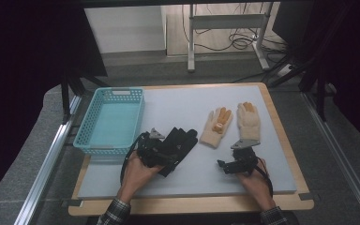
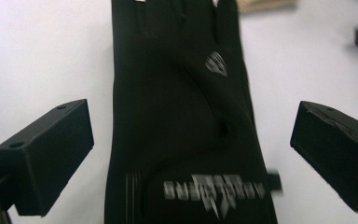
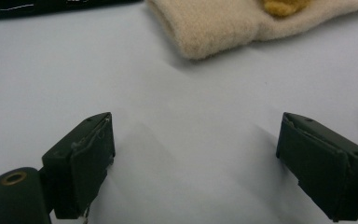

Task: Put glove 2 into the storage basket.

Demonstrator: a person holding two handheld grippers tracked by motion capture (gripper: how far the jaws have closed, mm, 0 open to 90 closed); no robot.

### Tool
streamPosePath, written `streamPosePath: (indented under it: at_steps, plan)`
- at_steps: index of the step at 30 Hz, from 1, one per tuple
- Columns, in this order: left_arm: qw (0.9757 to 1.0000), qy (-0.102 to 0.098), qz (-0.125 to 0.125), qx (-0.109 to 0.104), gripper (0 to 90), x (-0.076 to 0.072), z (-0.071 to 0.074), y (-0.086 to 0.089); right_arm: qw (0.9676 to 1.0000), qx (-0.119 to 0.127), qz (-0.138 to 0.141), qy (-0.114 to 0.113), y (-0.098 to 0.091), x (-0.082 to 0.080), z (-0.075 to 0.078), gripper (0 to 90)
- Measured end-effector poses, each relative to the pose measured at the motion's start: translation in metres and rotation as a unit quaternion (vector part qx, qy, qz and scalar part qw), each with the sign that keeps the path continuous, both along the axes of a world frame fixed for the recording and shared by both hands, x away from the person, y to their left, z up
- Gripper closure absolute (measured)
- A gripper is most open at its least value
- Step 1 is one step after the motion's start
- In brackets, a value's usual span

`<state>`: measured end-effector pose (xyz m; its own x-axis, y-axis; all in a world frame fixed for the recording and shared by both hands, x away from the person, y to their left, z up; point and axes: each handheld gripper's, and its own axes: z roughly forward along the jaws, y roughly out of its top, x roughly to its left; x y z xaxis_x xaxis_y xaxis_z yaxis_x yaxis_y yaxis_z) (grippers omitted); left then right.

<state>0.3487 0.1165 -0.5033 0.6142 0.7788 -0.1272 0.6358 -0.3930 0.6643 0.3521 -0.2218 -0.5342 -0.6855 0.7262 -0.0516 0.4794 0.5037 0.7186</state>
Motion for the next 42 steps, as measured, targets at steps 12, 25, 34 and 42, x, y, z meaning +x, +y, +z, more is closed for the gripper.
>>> streamPosePath:
  at_steps: [12,25,34,42]
  plan:
    - [0.9981,0.058,-0.01,0.019,0.0,0.027,-0.025,-0.015,1.0,0.0,0.0,0.001,0.0,0.0,0.0,11.0]
    - [0.9957,0.029,-0.034,0.081,7.6,0.012,-0.027,-0.025,1.0,0.0,-0.001,0.001,0.0,0.0,0.0,11.0]
    - [0.9954,0.018,-0.03,0.09,54.5,0.011,-0.017,-0.016,1.0,0.0,-0.001,0.002,0.0,0.0,0.0,11.0]
    - [0.997,0.012,-0.027,0.072,64.2,0.016,-0.009,-0.013,1.0,0.0,-0.001,0.002,0.0,0.0,0.0,11.0]
